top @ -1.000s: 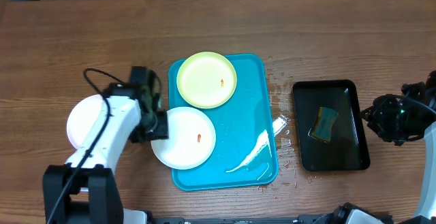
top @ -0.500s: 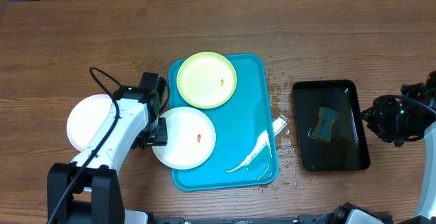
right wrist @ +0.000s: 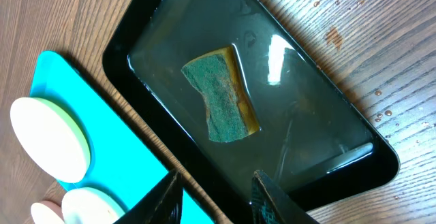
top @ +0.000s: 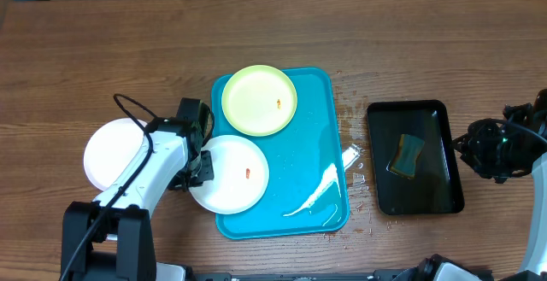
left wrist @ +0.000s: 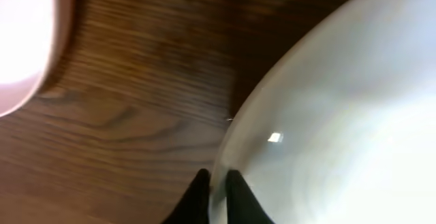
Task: Clean dirty plates on tray and stack at the side
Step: 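Grip the remaining white plate rim with the left gripper, then wet the sponge in the black tray water with the right gripper, then scrub the white plate with the sponge in the right gripper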
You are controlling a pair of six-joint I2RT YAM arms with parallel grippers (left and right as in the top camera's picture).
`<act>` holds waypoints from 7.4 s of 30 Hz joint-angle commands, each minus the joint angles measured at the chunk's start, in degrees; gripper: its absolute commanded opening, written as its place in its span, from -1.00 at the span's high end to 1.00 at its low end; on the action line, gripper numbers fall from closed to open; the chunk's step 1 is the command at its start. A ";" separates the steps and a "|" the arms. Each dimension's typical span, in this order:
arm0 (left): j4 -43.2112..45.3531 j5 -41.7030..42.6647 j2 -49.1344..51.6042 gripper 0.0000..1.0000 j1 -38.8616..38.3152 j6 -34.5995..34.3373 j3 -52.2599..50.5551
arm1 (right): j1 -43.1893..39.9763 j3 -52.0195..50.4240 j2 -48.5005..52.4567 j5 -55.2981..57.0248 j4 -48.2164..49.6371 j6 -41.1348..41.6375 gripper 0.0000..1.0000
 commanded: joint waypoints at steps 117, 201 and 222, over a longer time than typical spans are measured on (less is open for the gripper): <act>11.28 10.91 -0.07 0.92 -13.07 2.45 1.29 | 21.03 1.11 13.94 18.78 10.10 8.20 0.67; 20.72 15.10 -0.07 0.92 -13.07 3.54 -5.84 | 69.79 -3.61 30.97 12.17 40.41 41.51 0.92; 22.47 10.38 -0.07 0.91 -11.39 -1.92 -8.83 | 58.86 -3.43 32.17 12.24 17.92 44.46 0.92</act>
